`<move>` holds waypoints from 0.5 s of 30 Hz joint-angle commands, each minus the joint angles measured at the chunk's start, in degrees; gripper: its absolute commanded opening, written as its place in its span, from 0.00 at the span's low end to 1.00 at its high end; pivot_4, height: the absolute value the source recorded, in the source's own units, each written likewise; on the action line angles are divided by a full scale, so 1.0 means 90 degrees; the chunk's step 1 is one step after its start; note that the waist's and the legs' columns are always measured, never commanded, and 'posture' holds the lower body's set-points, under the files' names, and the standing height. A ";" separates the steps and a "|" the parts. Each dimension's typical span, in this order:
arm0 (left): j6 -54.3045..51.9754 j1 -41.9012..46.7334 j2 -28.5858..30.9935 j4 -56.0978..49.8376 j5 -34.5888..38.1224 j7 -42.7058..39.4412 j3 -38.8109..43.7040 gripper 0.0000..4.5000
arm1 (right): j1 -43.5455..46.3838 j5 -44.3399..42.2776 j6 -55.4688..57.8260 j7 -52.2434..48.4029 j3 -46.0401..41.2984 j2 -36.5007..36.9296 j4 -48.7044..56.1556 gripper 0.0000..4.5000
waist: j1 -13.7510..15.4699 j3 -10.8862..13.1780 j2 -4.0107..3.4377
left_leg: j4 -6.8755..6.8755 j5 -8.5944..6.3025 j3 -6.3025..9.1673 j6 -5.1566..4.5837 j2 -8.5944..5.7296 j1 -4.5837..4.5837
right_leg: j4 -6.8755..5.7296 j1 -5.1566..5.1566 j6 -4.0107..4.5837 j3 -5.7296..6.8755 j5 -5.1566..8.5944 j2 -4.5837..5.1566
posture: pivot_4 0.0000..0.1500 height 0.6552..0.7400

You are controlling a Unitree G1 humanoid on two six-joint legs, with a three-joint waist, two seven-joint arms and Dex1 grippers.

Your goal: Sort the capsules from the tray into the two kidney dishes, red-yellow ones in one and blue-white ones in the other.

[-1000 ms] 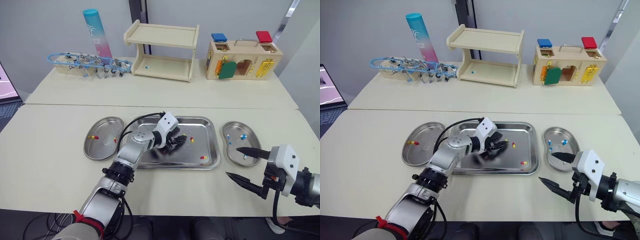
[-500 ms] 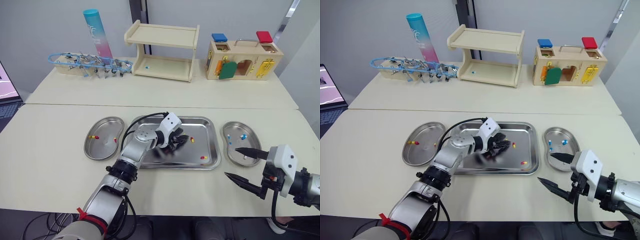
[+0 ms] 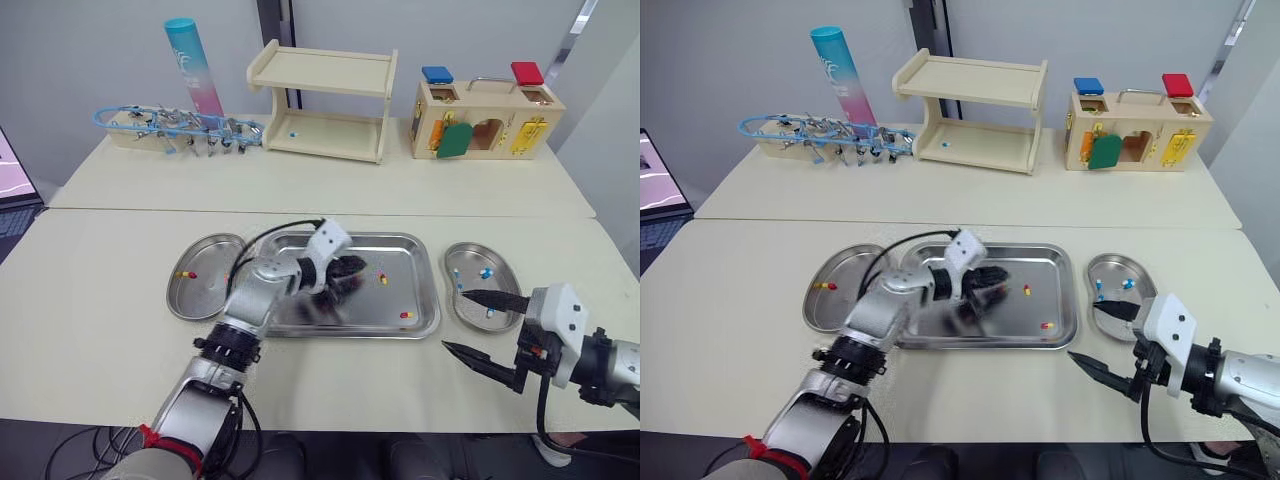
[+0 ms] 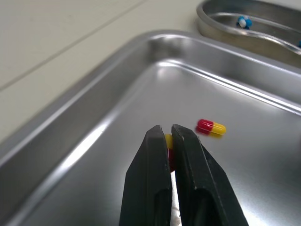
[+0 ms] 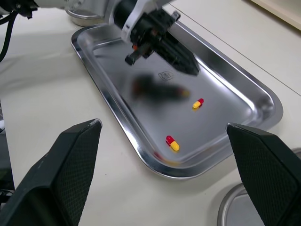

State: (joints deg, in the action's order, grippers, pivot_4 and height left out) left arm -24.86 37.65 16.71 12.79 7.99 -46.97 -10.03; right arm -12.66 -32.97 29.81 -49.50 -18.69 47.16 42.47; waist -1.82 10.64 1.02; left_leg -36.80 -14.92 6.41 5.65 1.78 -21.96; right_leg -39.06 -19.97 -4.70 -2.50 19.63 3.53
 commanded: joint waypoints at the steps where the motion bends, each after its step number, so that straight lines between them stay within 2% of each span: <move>1: -0.0537 -0.0147 0.0486 -0.1266 0.0621 -0.0104 0.0725 0.00 | 0.0267 -0.0249 0.0070 -0.0049 0.0084 0.0149 0.0241 1.00 | -0.0009 0.0000 0.0000 | 0.0000 0.0000 0.0000 0.0000 0.0000 0.0000 | 0.0000 0.0000 0.0000 0.0000 0.0000 0.0000 | 1.00 1.00; 6: -0.1350 -0.0757 0.1508 -0.2260 0.1087 0.0048 0.1702 0.00 | 0.0744 -0.0433 0.0136 -0.0105 0.0353 0.0249 0.0211 1.00 | -0.0027 0.0000 -0.0001 | 0.0002 0.0000 0.0001 -0.0001 0.0000 0.0004 | 0.0001 0.0001 0.0000 -0.0001 0.0000 0.0000 | 1.00 1.00; 11: -0.1571 -0.1762 0.2539 -0.2421 0.1128 0.0349 0.2924 0.00 | 0.1500 -0.0485 0.0135 -0.0227 0.0904 0.0225 -0.0060 1.00 | -0.0026 0.0001 0.0000 | 0.0005 -0.0002 0.0003 -0.0003 0.0001 0.0006 | 0.0001 -0.0003 0.0000 -0.0001 0.0000 0.0000 | 1.00 1.00; 15: -0.1534 -0.2303 0.2835 -0.2448 0.1115 0.0536 0.3257 0.00 | 0.1823 -0.0458 0.0085 -0.0347 0.1144 0.0205 -0.0272 1.00 | 0.0043 0.0003 0.0004 | 0.0007 -0.0002 0.0006 -0.0003 0.0002 0.0001 | 0.0003 -0.0005 0.0000 0.0005 0.0000 0.0002 | 1.00 1.00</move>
State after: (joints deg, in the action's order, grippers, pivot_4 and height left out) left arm -39.42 17.10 41.67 -7.26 17.66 -42.84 18.02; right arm 3.18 -36.72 31.56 -52.13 -8.18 48.96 39.64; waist -1.44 10.67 1.05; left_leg -36.75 -14.94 6.45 5.63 1.79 -21.98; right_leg -39.02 -20.00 -4.70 -2.46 19.63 3.57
